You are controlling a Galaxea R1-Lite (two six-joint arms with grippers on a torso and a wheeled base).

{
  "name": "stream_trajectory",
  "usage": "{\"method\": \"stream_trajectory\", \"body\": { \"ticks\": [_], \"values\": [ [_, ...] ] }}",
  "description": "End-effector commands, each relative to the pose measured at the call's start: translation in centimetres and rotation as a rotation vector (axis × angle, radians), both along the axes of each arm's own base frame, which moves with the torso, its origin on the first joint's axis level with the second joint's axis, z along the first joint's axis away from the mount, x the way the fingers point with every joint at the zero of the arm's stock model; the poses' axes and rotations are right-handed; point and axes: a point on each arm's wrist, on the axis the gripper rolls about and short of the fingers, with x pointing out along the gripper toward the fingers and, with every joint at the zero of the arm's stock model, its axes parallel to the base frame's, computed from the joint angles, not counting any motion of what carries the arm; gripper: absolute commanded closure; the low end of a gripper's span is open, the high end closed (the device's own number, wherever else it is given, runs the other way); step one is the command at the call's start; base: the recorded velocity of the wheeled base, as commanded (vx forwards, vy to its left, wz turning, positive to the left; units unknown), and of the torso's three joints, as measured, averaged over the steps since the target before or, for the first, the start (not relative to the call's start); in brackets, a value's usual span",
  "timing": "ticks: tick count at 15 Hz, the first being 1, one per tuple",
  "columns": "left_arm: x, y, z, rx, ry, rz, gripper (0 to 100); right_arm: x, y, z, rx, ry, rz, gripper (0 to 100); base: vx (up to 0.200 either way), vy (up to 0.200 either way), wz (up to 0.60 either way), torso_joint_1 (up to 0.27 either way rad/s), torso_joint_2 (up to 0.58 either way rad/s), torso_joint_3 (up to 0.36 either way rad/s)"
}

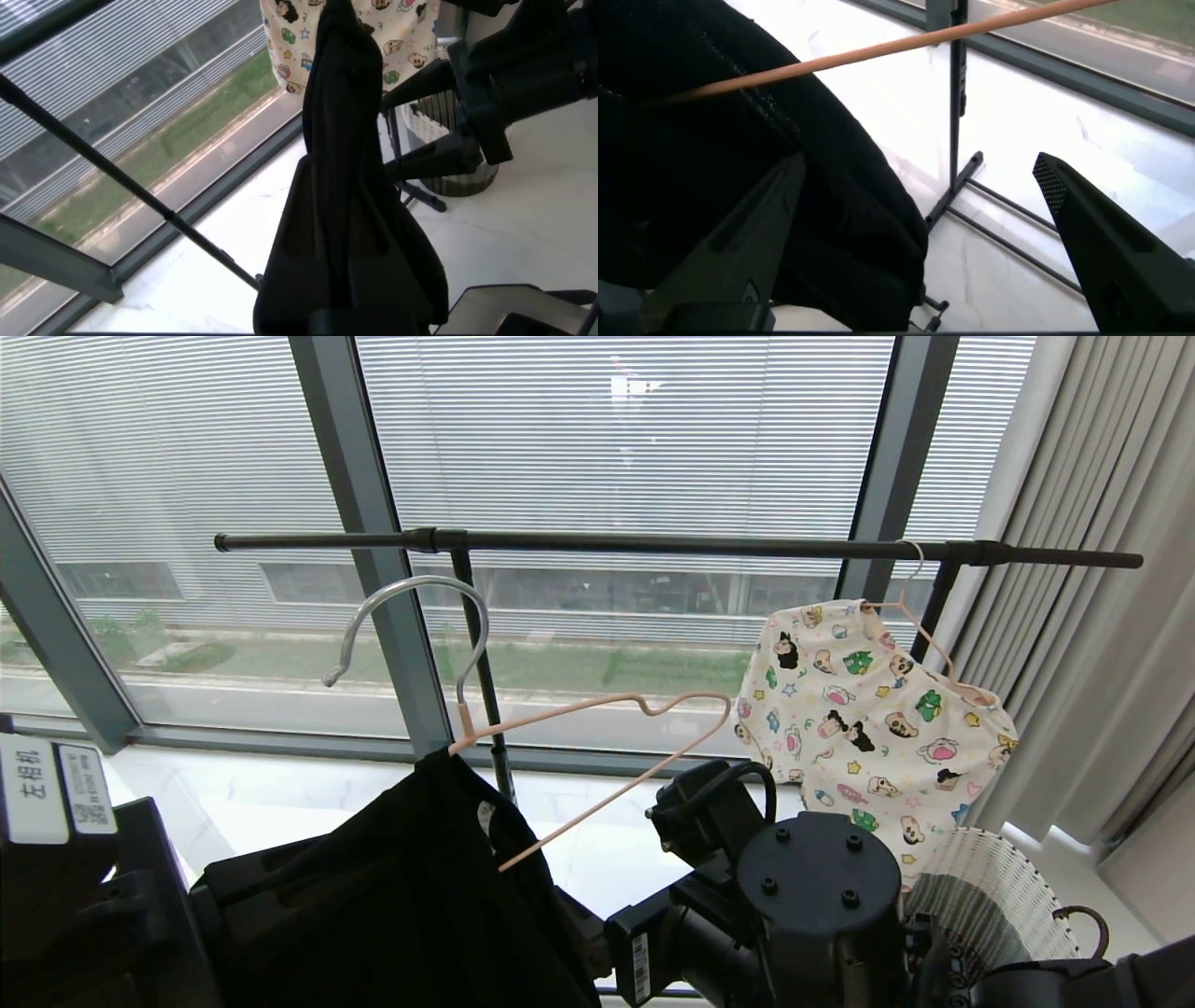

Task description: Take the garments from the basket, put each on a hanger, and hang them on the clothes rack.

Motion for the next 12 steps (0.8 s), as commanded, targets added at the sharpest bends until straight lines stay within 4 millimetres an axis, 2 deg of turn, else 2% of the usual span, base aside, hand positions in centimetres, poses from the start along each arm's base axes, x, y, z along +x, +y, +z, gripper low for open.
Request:
{"method": "stream_trajectory", "body": {
  "ticks": [1,6,11,12],
  "values": [
    [-0.1,0.0,0.1,-0.004,-0.004,-0.006,100,0.3,0.3,-0.8,-0.023,0.008,-0.004,0,0.000,0.000,0.00,0.000,0.00,0.000],
    [-0.1,-0.1,0.1,-0.002,-0.002,-0.015,100,1.0,2.2,-1.3,-0.017,0.004,-0.003,0,0.000,0.000,0.00,0.000,0.00,0.000],
    [-0.1,-0.1,-0.1,0.002,0.001,-0.015,100,0.9,2.2,-1.8,-0.036,0.006,-0.002,0,0.000,0.000,0.00,0.000,0.00,0.000],
    [-0.1,-0.1,0.0,-0.001,-0.001,-0.015,100,0.9,2.2,-2.4,-0.064,0.006,-0.006,0,0.000,0.000,0.00,0.000,0.00,0.000]
  ]
}}
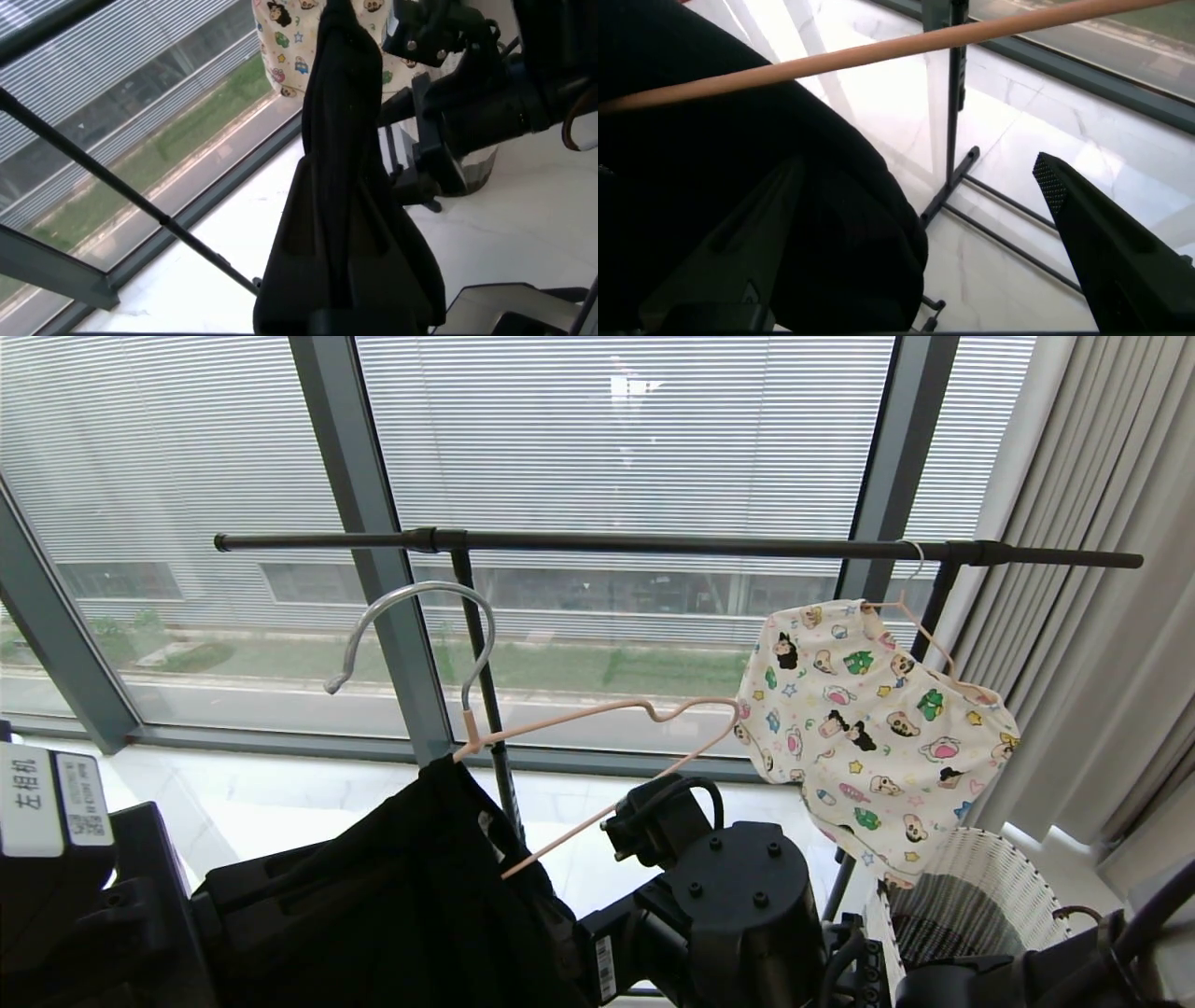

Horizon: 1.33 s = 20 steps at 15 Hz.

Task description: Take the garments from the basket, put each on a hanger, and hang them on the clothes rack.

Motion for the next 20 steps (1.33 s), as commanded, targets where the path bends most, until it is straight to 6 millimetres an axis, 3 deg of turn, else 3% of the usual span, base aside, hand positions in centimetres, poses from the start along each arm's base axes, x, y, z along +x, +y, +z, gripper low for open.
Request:
{"method": "stream_trajectory", "body": {
  "ticks": [1,4,11,13,16,20],
  "values": [
    [0.0,0.0,0.2,-0.004,-0.005,0.001,100,0.0,-0.3,-1.2,-0.058,0.001,-0.009,0,0.000,0.000,0.00,0.000,0.00,0.000],
    [0.0,0.0,0.4,-0.011,-0.011,0.002,100,0.1,-0.9,-2.3,-0.117,-0.003,-0.020,0,0.000,0.000,0.00,0.000,0.00,0.000],
    [-0.4,0.6,0.2,-0.017,-0.018,0.016,100,5.2,-4.3,-1.2,-0.134,-0.052,-0.238,0,0.000,0.000,0.00,0.000,0.00,0.000],
    [-0.5,0.8,-0.2,-0.011,-0.013,0.025,100,6.4,-5.7,-0.6,-0.140,-0.065,-0.287,0,0.000,0.000,0.00,0.000,0.00,0.000],
    [-1.1,1.4,-0.9,-0.008,-0.009,0.025,100,7.8,-9.5,0.3,-0.165,-0.080,-0.384,0,0.000,0.000,0.00,0.000,0.00,0.000],
    [-1.4,1.6,-2.2,0.021,0.020,0.021,100,8.9,-11.7,1.9,-0.142,-0.109,-0.449,0,0.000,0.000,0.00,0.000,0.00,0.000]
  ]
}}
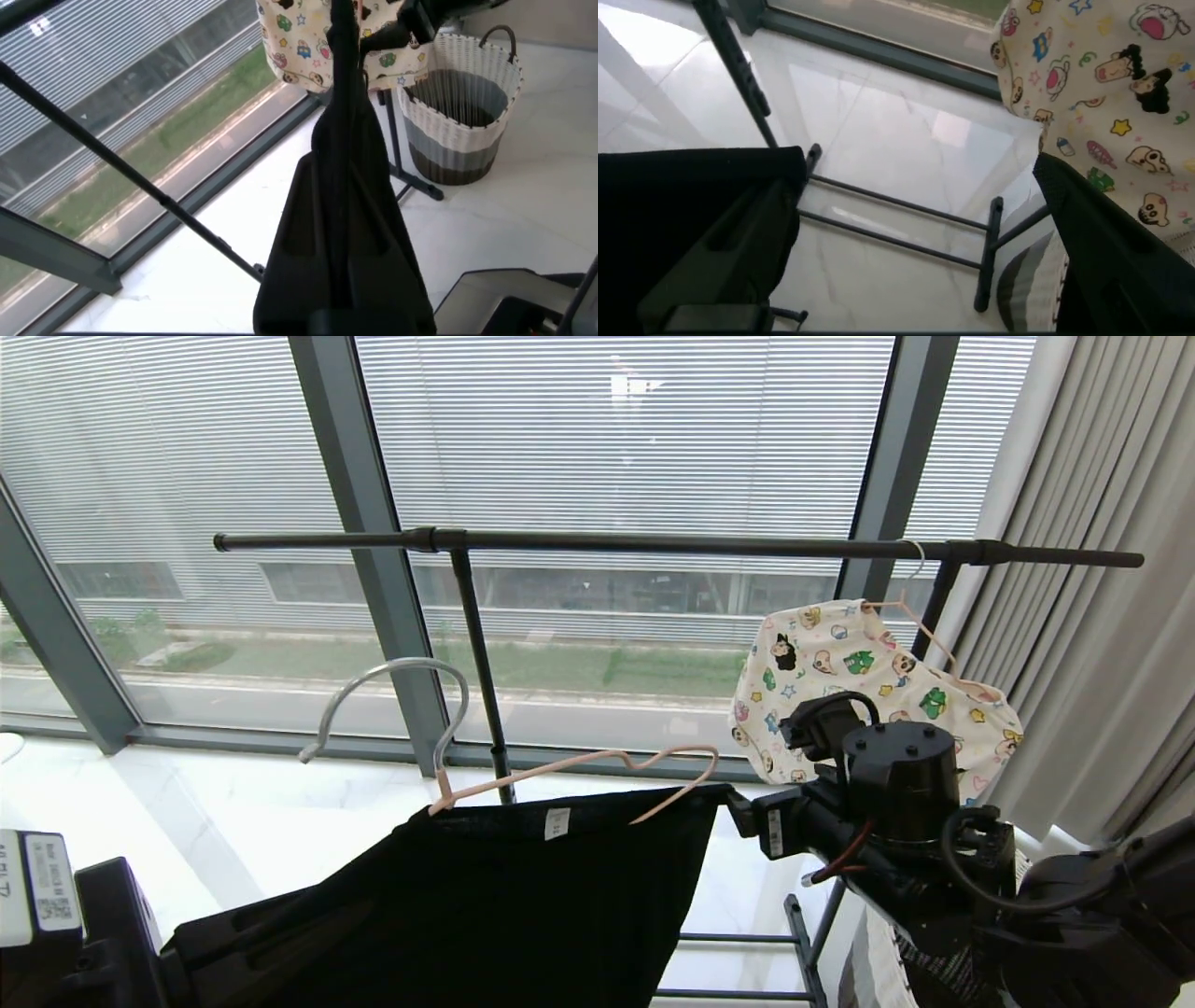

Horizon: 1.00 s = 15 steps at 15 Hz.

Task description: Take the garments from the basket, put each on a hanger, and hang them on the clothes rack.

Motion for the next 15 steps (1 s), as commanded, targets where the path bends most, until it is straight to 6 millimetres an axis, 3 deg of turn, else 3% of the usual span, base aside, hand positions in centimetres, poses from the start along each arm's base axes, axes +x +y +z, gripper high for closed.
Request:
{"method": "stream_trajectory", "body": {
  "ticks": [1,5,9,11,15],
  "values": [
    [-0.1,0.1,-0.6,0.013,0.015,-0.002,100,0.3,-1.2,1.3,0.018,-0.032,-0.029,0,0.000,0.000,0.00,0.000,0.00,0.000],
    [0.3,-0.3,-2.0,0.062,0.074,-0.006,100,0.3,-1.6,3.9,0.073,-0.088,-0.029,0,0.000,0.000,0.00,0.000,0.00,0.000],
    [1.6,-1.4,-2.9,0.076,0.170,0.010,100,-1.0,-2.4,10.3,0.166,-0.141,0.100,0,0.000,0.000,0.00,0.000,0.00,0.000],
    [1.7,-1.6,-2.9,0.060,0.194,0.019,100,-2.1,-3.2,12.7,0.191,-0.156,0.158,0,0.000,0.000,0.00,0.000,0.00,0.000],
    [1.8,-1.7,-2.7,0.042,0.174,0.018,100,-5.1,-5.5,14.4,0.139,-0.120,0.322,0,0.000,0.000,0.00,0.000,0.00,0.000]
  ]
}}
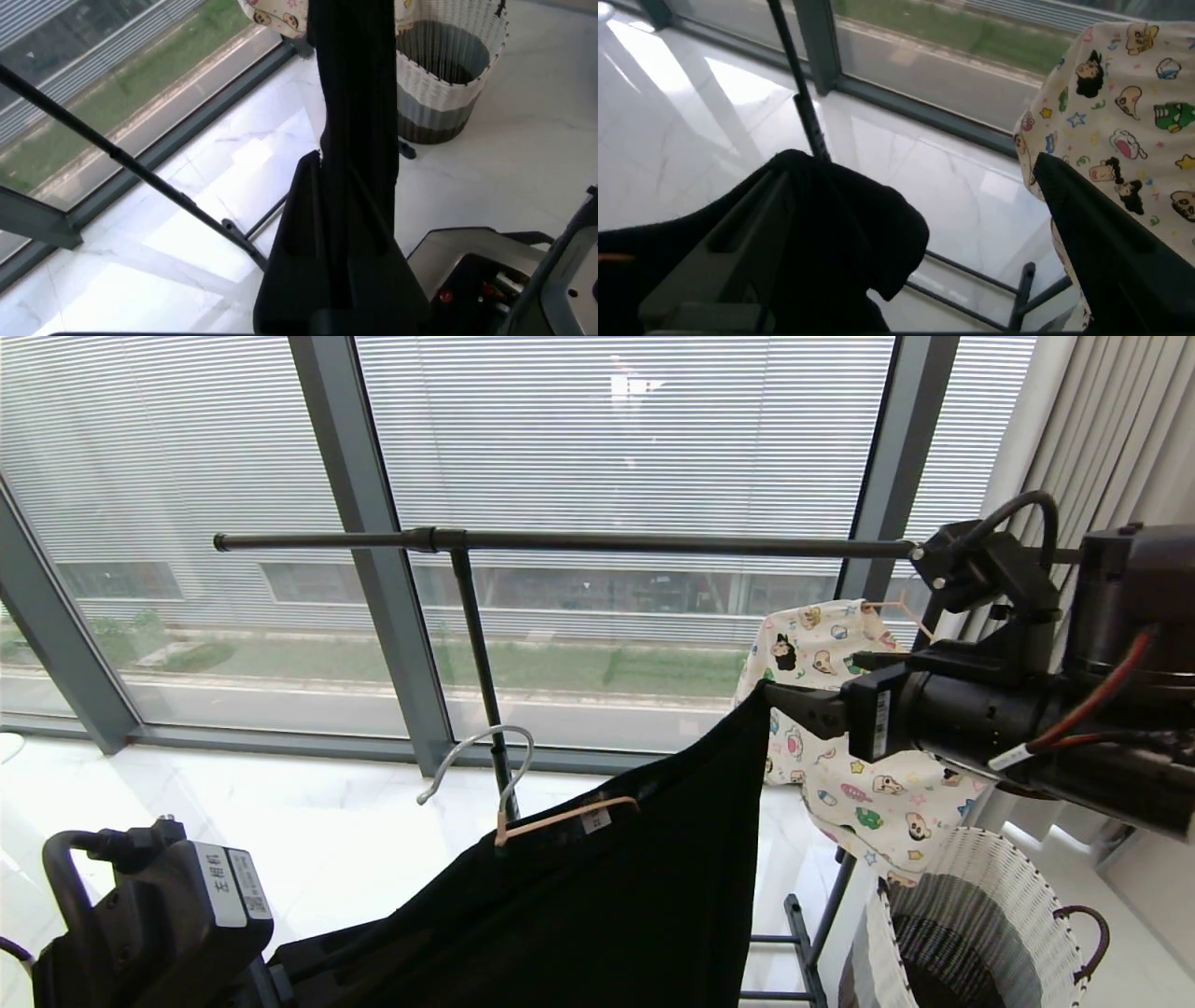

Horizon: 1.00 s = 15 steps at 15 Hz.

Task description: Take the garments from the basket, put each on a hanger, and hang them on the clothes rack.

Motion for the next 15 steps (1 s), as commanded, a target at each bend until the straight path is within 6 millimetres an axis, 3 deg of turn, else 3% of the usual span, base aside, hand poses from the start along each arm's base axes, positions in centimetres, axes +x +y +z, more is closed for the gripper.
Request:
{"method": "stream_trajectory", "body": {
  "ticks": [1,9,15],
  "values": [
    [0.2,-0.2,0.0,0.002,0.002,-0.001,100,-2.0,-1.7,1.9,0.008,-0.044,0.067,0,0.000,0.000,0.00,0.000,0.00,0.000],
    [0.9,-1.0,0.1,-0.015,-0.019,-0.006,100,-3.0,-2.0,2.6,-0.095,-0.034,0.282,0,0.000,0.000,0.00,0.000,0.00,0.000],
    [-0.3,-2.6,0.6,-0.029,-0.039,-0.150,100,-3.6,-1.2,1.0,-0.344,-0.063,0.615,0,0.000,0.000,0.00,0.000,0.00,0.000]
  ]
}}
